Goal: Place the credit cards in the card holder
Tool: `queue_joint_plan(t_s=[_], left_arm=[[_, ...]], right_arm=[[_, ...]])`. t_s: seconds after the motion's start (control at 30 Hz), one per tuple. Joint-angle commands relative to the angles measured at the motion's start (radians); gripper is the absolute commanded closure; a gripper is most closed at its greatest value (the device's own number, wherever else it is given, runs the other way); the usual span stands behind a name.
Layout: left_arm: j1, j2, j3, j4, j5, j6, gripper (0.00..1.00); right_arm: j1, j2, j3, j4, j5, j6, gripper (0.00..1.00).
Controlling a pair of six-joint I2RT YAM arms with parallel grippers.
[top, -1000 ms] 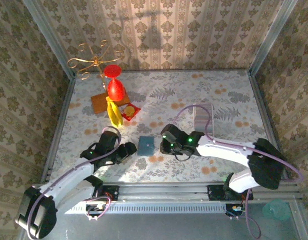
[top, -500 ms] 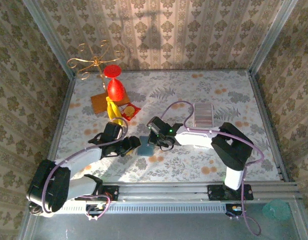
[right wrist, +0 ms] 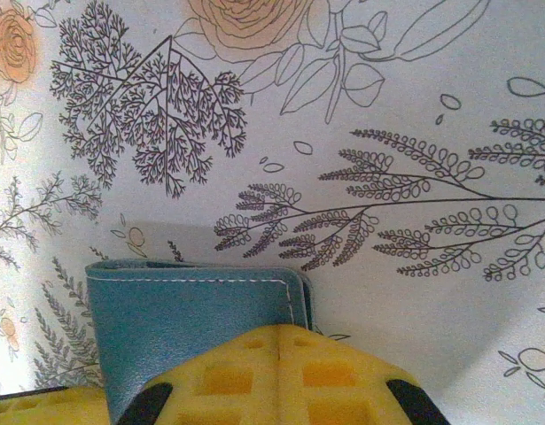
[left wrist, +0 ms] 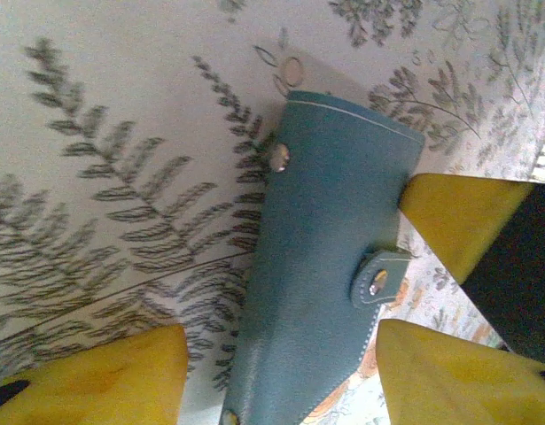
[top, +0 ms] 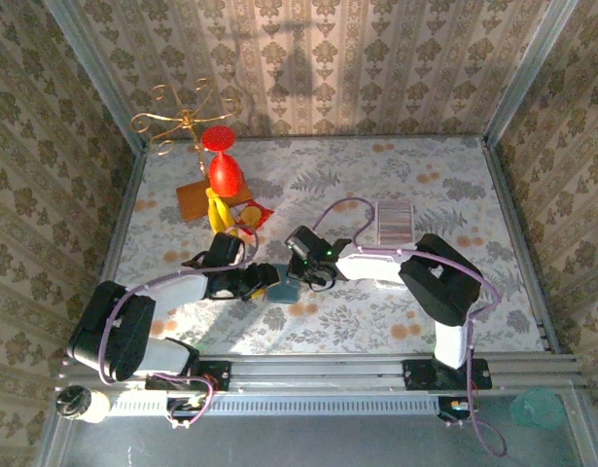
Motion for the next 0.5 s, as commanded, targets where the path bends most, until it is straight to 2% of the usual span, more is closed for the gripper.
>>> queue_joint_plan(t_s=[0.0, 0.2, 0.3, 0.4, 0.47], left_arm=[[-0.011, -0.006, 0.017, 0.036, 0.050, 0.016, 0.42], [-0.028, -0.012, -0.014, 0.125, 0.076, -0.025, 0.47], [-0.032, -0.026, -0.019, 0.161, 0.083, -0.042, 0.53], [-0.039, -0.058, -0.025, 0.179, 0.078, -0.058, 0.66], [-0.047, -0.081, -0.026, 0.181, 0.071, -0.062, 0.80]], right_arm=[[-0.003, 0.021, -0.067, -0.046, 0.008, 0.040, 1.00], [-0.005, 0.011, -0.079, -0.038, 0.014, 0.042, 1.00], [-0.005, 0.001, -0.092, -0.023, 0.013, 0.048, 1.00], [-0.006, -0.016, -0.112, -0.001, 0.011, 0.056, 1.00], [-0.008, -0.034, -0.126, 0.019, 0.012, 0.056, 1.00]])
